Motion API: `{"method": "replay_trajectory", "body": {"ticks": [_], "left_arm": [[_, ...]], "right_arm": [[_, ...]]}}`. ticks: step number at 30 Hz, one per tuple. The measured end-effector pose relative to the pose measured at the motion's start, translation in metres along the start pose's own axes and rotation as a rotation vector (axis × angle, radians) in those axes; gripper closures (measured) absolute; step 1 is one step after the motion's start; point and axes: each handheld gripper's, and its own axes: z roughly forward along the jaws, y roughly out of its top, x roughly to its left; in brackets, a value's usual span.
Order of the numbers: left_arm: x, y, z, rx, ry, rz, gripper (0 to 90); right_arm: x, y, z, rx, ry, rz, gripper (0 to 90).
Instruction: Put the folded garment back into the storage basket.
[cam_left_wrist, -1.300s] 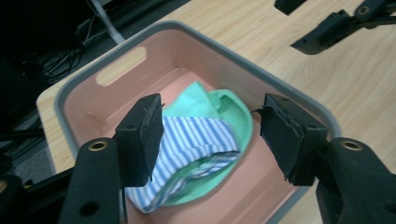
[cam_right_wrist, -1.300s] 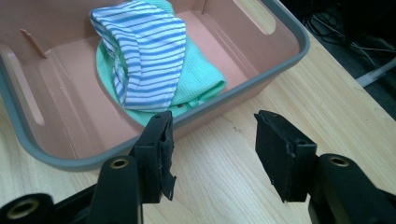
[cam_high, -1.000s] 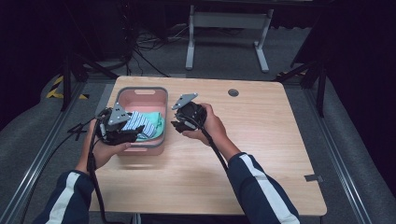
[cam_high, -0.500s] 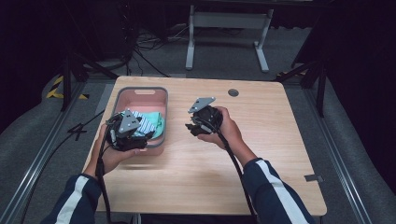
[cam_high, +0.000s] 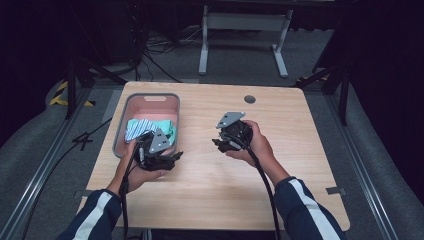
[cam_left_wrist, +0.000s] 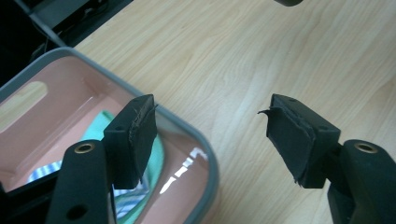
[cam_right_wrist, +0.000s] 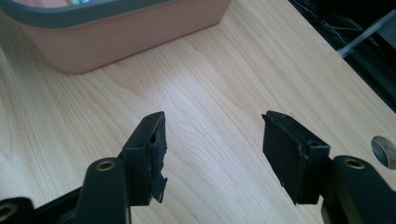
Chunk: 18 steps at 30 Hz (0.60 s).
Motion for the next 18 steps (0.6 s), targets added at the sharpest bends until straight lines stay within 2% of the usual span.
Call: {"method": "replay_trajectory", "body": {"ticks": [2,6,10,13,18], "left_arm": [[-0.002,0.001,0.001,-0.001,-0.004,0.011,33.2],[-0.016,0.003,0.006,-0.014,-0.032,0.028,30.3],[-0.030,0.006,0.011,-0.022,-0.065,0.070,28.2],[-0.035,0.008,0.013,-0.029,-0.080,0.081,27.6],[-0.048,0.010,0.020,-0.014,-0.095,0.122,27.5]], "right_arm": [[-0.001,-0.003,-0.001,0.000,0.000,-0.001,40.9],[-0.002,-0.013,-0.004,0.011,0.001,0.007,40.4],[-0.003,-0.025,-0.006,0.025,0.000,0.011,39.4],[-0.003,-0.031,-0.007,0.036,0.001,0.012,38.6],[-0.003,-0.043,-0.009,0.048,-0.001,0.016,38.1]]}}
